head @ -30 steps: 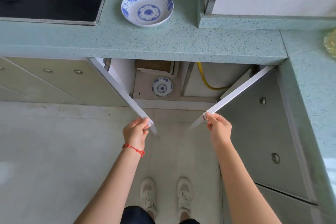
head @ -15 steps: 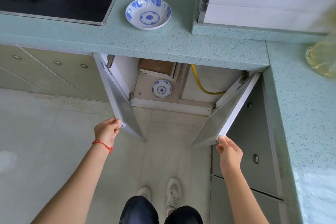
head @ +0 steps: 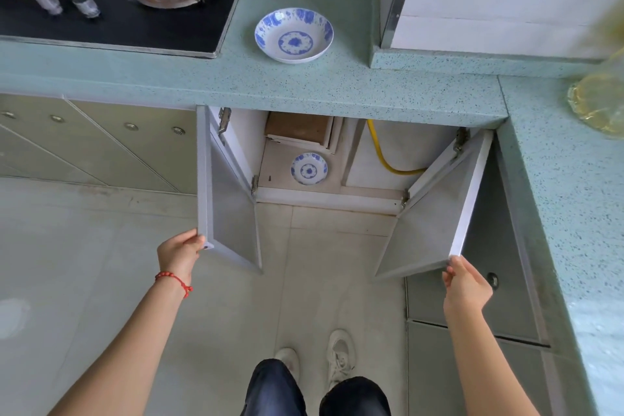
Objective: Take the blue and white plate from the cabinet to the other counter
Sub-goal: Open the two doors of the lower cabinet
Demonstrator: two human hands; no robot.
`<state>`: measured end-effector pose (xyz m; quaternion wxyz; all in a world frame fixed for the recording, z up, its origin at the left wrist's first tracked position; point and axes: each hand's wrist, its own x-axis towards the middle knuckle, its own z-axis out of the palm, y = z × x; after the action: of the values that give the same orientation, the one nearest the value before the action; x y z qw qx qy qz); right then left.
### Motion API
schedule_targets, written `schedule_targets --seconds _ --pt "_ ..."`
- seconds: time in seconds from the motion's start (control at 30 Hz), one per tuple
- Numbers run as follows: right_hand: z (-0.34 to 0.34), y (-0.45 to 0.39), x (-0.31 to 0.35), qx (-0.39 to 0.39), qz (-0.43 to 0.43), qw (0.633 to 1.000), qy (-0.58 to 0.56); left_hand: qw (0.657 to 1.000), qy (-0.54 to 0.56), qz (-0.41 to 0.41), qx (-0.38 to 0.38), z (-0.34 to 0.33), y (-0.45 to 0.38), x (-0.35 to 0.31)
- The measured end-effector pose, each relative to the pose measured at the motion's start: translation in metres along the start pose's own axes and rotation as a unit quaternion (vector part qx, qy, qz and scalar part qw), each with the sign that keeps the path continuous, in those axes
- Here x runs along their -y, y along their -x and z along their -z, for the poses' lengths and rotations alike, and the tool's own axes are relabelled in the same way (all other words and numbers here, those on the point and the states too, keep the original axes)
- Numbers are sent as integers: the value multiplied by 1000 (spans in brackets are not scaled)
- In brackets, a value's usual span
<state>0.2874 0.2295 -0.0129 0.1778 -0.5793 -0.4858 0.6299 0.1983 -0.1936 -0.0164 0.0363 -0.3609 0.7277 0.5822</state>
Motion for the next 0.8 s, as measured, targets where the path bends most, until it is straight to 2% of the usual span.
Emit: schedule_targets --seconds 0.13,0.2,0.27,0.33,0.4,0.47,0.57,0.67,0.73,0.8 --pt "-4 5 1 -50 -5 999 -19 997 -60 -39 -16 17 0 -3" --pt "-5 11 -4 -68 -7 997 -25 986 -141 -85 -30 26 7 -7" --pt "-7 23 -16 -76 0 997 5 943 -258 -205 -50 27 16 -10" --pt "-12 41 -30 -60 16 996 63 893 -320 -316 -16 18 30 -12" --pt "-19 62 -43 -9 26 991 129 867 -342 -361 40 4 47 -16" --pt "-29 81 -49 56 50 977 201 850 -372 -365 79 -13 56 -16" --pt "-46 92 -52 140 101 938 301 819 -426 -367 109 -37 57 -13" --pt "-62 82 -51 224 175 863 417 788 -476 -371 119 -61 51 -9" --pt "-76 68 -48 258 220 820 462 778 -496 -367 117 -76 44 -9" --pt "-92 50 -48 276 250 791 486 773 -509 -359 118 -91 32 -6"
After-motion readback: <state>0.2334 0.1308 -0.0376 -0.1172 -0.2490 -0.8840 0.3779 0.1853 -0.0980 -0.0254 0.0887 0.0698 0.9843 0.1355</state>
